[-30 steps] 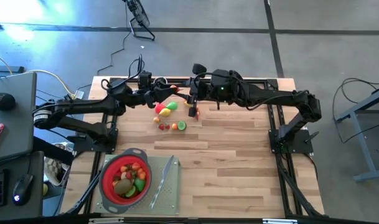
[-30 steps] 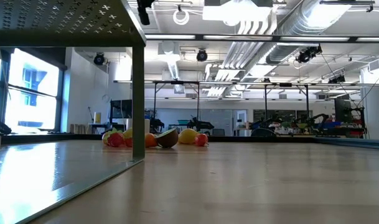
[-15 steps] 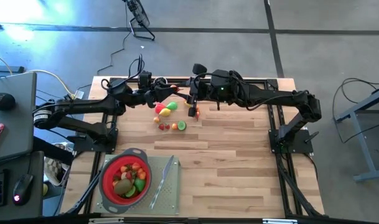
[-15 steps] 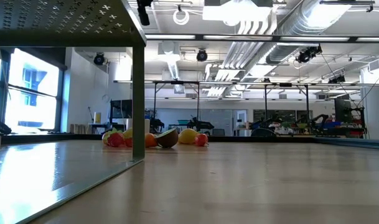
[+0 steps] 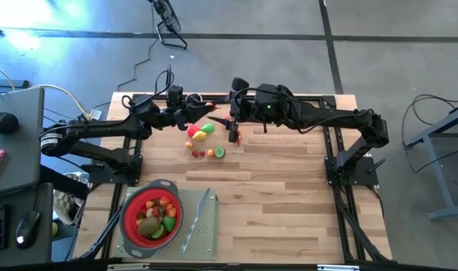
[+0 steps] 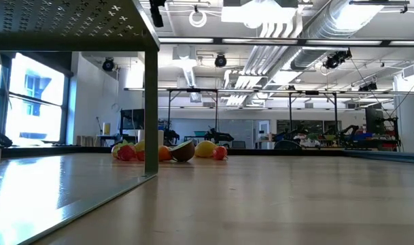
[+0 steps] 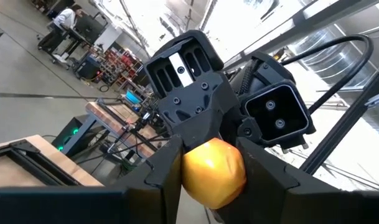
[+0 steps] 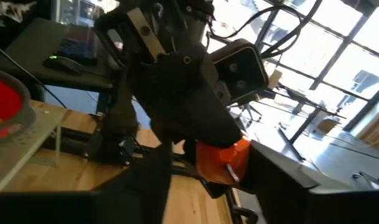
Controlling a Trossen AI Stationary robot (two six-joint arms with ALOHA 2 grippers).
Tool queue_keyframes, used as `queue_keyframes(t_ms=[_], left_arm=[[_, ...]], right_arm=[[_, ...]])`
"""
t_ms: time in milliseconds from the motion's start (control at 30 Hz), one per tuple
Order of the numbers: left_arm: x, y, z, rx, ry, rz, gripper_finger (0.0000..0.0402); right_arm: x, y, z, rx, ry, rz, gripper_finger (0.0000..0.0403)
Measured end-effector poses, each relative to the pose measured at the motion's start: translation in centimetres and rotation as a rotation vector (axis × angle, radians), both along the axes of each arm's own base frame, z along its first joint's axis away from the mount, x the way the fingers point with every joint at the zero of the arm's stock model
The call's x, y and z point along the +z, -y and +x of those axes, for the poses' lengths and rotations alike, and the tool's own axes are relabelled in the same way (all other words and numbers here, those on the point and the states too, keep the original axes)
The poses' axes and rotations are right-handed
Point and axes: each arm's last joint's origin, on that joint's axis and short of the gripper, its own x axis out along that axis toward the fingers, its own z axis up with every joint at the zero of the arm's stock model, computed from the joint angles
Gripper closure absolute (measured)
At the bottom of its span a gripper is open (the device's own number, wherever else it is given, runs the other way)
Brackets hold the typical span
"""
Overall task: Pick & Place Fruit
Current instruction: Put the pear into the red strainer bowl on the shelf
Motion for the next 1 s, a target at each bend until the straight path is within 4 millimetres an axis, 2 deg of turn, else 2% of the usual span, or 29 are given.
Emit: queue_keyframes(t_ms=[167,333,433,600,800,1000], left_arm=[[0.0,0.0,0.0,0.001,-0.002,-0.001,0.0273],[0.1,0.3,-0.1,-0.075,-0.005,0.031,0.0273],[0.7,0.5,-0.8,-0.095,0.017,0.055,0.0273],[1.9,1.2,-2.5,-0.133,0.052,0.104,0.0273],[2.0,2.2,-5.3,-0.188,-0.098,0.070,0.0273],[2.2,4.6,-7.5,-0.227,-0.143,0.087,0.0273]], right_arm=[[0.0,-0.4,-0.1,0.013,-0.013,0.021,0.0127],[1.1,-1.1,-2.1,0.102,-0.058,0.057,0.0082],[2.1,-1.5,-3.8,0.129,-0.069,0.105,0.0080],[2.6,-1.1,-5.7,0.083,-0.121,0.148,0.0097],[2.7,-0.5,-6.2,0.053,-0.137,0.167,0.0123],[2.5,-0.3,-6.2,0.050,-0.150,0.170,0.0144]])
